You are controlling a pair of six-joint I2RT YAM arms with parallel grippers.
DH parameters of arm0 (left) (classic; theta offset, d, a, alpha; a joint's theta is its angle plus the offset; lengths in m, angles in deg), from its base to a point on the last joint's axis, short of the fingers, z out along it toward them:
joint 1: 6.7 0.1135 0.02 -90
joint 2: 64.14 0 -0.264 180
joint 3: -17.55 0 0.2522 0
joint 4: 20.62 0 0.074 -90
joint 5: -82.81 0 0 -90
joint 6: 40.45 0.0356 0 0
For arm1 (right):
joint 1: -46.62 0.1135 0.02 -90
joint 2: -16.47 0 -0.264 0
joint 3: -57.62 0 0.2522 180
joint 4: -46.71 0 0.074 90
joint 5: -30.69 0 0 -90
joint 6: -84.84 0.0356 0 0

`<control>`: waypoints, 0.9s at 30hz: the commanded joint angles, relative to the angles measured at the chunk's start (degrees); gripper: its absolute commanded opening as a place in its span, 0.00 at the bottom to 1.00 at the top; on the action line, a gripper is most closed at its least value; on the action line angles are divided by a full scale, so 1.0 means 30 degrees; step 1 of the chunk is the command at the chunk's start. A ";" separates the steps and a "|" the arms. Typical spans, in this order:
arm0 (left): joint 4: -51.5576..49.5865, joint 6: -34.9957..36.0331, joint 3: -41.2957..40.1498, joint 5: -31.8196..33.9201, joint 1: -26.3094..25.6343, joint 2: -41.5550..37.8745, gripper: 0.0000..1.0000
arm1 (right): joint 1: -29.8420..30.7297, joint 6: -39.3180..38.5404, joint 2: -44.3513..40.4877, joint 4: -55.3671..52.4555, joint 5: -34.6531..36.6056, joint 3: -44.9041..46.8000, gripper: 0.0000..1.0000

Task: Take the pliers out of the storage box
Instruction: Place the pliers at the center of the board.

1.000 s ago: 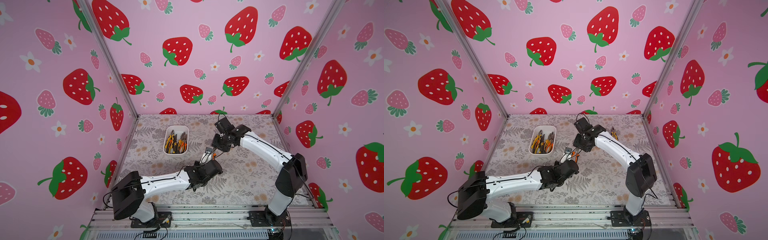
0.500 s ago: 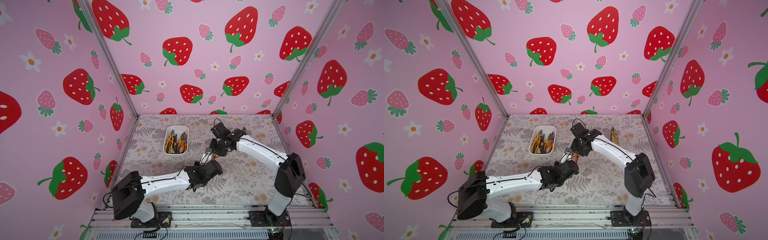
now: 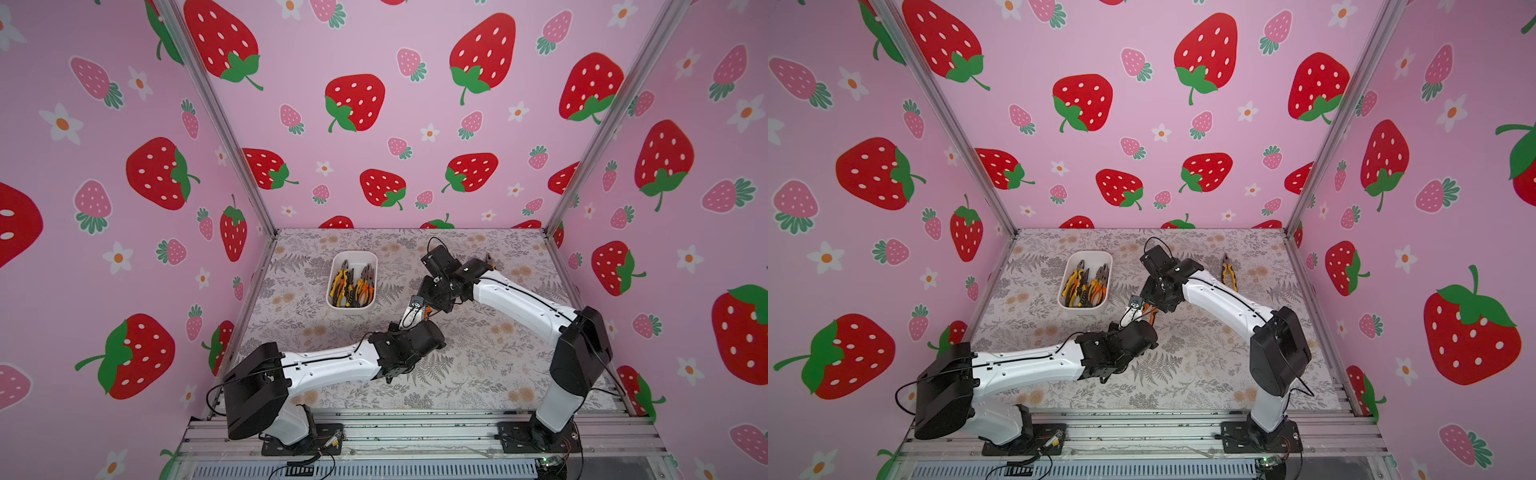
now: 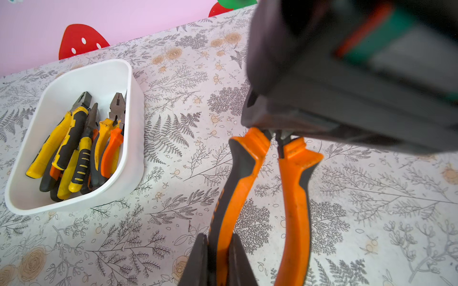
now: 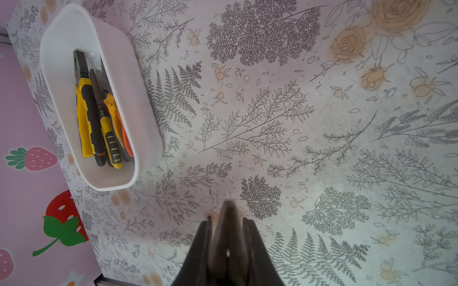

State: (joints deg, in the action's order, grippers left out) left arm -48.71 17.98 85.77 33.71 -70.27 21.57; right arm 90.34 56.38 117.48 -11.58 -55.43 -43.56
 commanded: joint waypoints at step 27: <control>-0.1167 -0.0479 -0.1458 -0.0530 0.0092 -0.5249 0.72 | -0.7434 -1.3756 0.4813 -0.2665 0.2488 -0.7429 0.00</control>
State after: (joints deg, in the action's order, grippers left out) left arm -50.29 16.51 83.34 32.01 -70.31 5.62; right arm 69.95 22.72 128.89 -19.56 -44.07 -62.86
